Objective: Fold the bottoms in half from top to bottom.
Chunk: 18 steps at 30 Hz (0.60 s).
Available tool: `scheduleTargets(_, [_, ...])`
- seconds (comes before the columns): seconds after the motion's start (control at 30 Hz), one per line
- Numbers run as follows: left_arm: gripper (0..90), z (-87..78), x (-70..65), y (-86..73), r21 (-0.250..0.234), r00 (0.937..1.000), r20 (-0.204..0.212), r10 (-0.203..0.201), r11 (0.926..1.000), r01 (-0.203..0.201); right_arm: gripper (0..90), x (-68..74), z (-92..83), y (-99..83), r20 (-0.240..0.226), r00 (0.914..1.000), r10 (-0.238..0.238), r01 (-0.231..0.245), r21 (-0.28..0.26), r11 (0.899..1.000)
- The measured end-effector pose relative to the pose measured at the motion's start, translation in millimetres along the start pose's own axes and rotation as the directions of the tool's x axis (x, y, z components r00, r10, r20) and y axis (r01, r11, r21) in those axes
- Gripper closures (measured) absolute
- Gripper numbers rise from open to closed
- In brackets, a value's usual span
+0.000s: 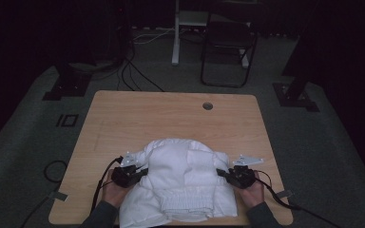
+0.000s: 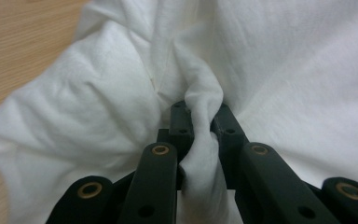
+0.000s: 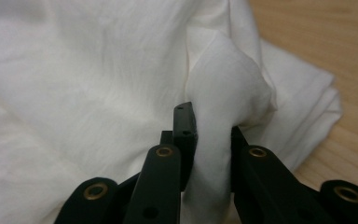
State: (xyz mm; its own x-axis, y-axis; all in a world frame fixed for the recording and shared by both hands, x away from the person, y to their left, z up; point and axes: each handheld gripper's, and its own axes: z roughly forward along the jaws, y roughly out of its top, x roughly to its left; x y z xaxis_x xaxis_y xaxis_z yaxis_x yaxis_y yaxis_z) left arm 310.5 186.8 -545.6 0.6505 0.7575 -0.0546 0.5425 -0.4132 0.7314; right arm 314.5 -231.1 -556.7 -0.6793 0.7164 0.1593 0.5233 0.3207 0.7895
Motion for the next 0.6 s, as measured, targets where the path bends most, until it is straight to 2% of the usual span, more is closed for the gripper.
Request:
scheduleTargets(0.03, [81.6,0.0,0.0,0.0,0.000,1.0000,0.000,0.000,1.0000,0.000,82.9,0.0,0.0,0.0,0.000,1.0000,0.000,0.000,0.000,1.000])
scheduleTargets(0.1, [81.6,5.3,-2.1,4.4,0.002,0.9994,-0.032,0.010,1.0000,-0.010,82.8,0.5,6.9,0.5,0.020,0.9998,-0.009,0.009,0.025,1.000])
scheduleTargets(0.13, [81.5,11.6,-3.1,9.8,0.003,0.9969,-0.072,0.033,0.9994,-0.033,82.6,-1.0,10.6,2.0,0.028,0.9996,-0.006,0.005,0.033,0.999])
scheduleTargets(0.23, [81.4,18.4,0.7,15.7,0.002,0.9963,-0.081,0.028,0.9996,-0.028,82.4,-4.8,13.0,4.0,0.039,0.9992,0.009,-0.010,0.032,0.999])
scheduleTargets(0.27, [81.4,25.6,6.3,21.5,-0.010,0.9968,-0.080,0.010,0.9999,-0.011,82.3,-9.6,15.4,6.4,0.057,0.9983,0.015,-0.017,0.030,0.999])
scheduleTargets(0.3, [81.4,25.6,6.3,21.5,-0.010,0.9968,-0.080,0.010,0.9999,-0.011,82.3,-9.6,15.4,6.4,0.057,0.9983,0.015,-0.017,0.030,0.999])
scheduleTargets(0.33, [81.3,32.9,12.8,26.6,-0.026,0.9970,-0.076,-0.013,0.9996,0.011,82.3,-15.8,18.4,9.5,0.068,0.9972,0.033,-0.034,0.024,0.999])
scheduleTargets(0.37, [81.4,32.9,12.8,26.6,-0.026,0.9970,-0.076,-0.013,0.9996,0.011,82.3,-15.8,18.4,9.5,0.068,0.9972,0.033,-0.034,0.024,0.999])
scheduleTargets(0.4, [81.4,39.6,18.3,32.0,-0.039,0.9964,-0.077,-0.035,0.9988,0.032,82.3,-21.8,22.4,14.0,0.086,0.9955,0.039,-0.041,0.021,0.999])
scheduleTargets(0.5, [81.3,45.9,23.0,37.8,-0.047,0.9953,-0.085,-0.046,0.9980,0.042,82.3,-28.2,27.3,19.5,0.106,0.9935,0.042,-0.045,0.019,0.999])
scheduleTargets(0.53, [81.3,52.5,29.0,43.6,-0.056,0.9939,-0.091,-0.062,0.9968,0.057,82.4,-35.3,32.7,25.8,0.123,0.9910,0.052,-0.054,0.017,0.998])
scheduleTargets(0.57, [81.3,52.5,29.0,43.6,-0.056,0.9939,-0.091,-0.062,0.9968,0.057,82.4,-35.3,32.7,25.8,0.123,0.9910,0.052,-0.054,0.017,0.998])
scheduleTargets(0.6, [81.3,56.9,32.9,47.5,-0.063,0.9928,-0.092,-0.078,0.9954,0.072,82.4,-38.9,35.5,29.4,0.133,0.9896,0.055,-0.058,0.019,0.998])
